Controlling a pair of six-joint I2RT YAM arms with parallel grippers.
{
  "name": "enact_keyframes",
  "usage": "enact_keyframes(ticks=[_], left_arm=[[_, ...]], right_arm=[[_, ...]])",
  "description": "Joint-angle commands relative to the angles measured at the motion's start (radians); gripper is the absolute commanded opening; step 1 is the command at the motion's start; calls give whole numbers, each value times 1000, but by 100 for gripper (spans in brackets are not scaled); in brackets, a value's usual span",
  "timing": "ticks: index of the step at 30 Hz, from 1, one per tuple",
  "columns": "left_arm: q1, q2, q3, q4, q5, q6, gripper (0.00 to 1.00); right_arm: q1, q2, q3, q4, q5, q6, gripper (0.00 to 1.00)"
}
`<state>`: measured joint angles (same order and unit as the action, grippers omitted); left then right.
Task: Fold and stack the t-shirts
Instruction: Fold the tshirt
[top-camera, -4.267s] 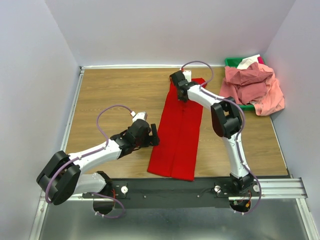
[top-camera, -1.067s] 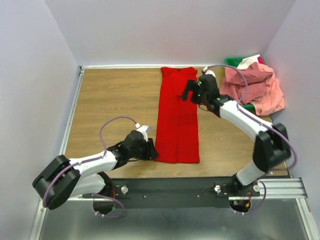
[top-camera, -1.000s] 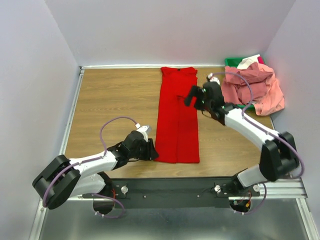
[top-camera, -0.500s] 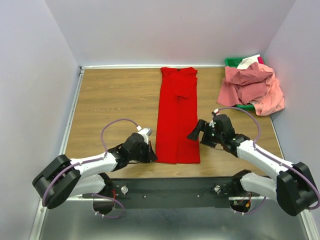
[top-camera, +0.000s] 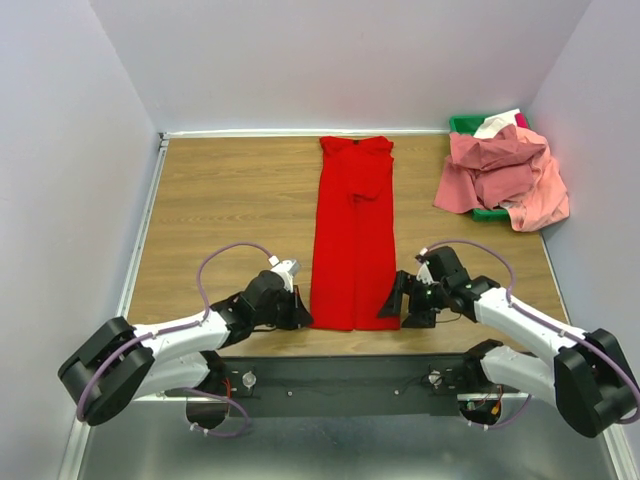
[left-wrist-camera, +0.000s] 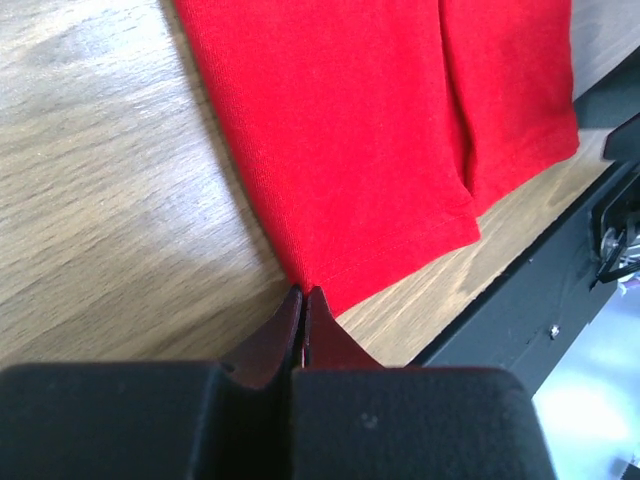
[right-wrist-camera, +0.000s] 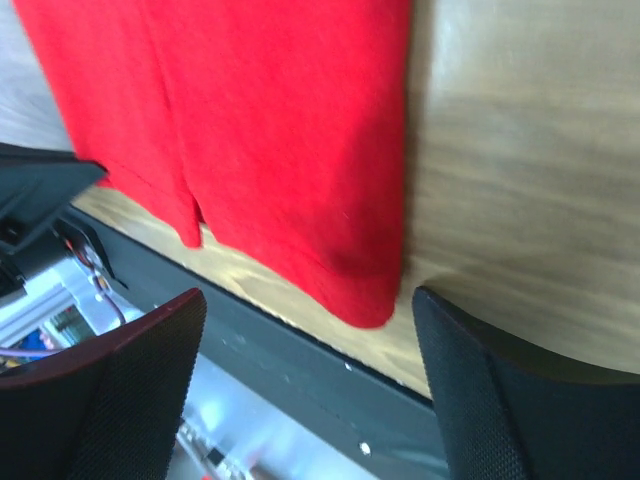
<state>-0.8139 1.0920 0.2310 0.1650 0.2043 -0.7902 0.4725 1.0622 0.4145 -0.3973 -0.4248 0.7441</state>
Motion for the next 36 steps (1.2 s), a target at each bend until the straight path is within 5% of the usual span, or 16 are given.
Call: enact_keyframes(ticks=[1,8,11,13,20,27,36], left_arm=[[-5,-32,-16,10,26,-15,0],[-7,-40,-7,24,30,-14,0],[-7,-40,-7,24,35,-14,0],[-5,-40,-4,24,35,-14,0],[-5,-24,108,-1,3,43,0],[18,61,319,-74,-177,57,0],[105,294,585,-71,-189,112,0]], right_arm=[[6,18,-22,-72,-51,-29,86],[6,97,9,-26,-11,-54,51],[6,114,21,-12,-31,-52,29],[6,111,33,-12,-19,-54,1],[6,53,119,14,89,-48,0],[6,10,174,144,204,-19,0],[6,220,397,256,371,-37,0]])
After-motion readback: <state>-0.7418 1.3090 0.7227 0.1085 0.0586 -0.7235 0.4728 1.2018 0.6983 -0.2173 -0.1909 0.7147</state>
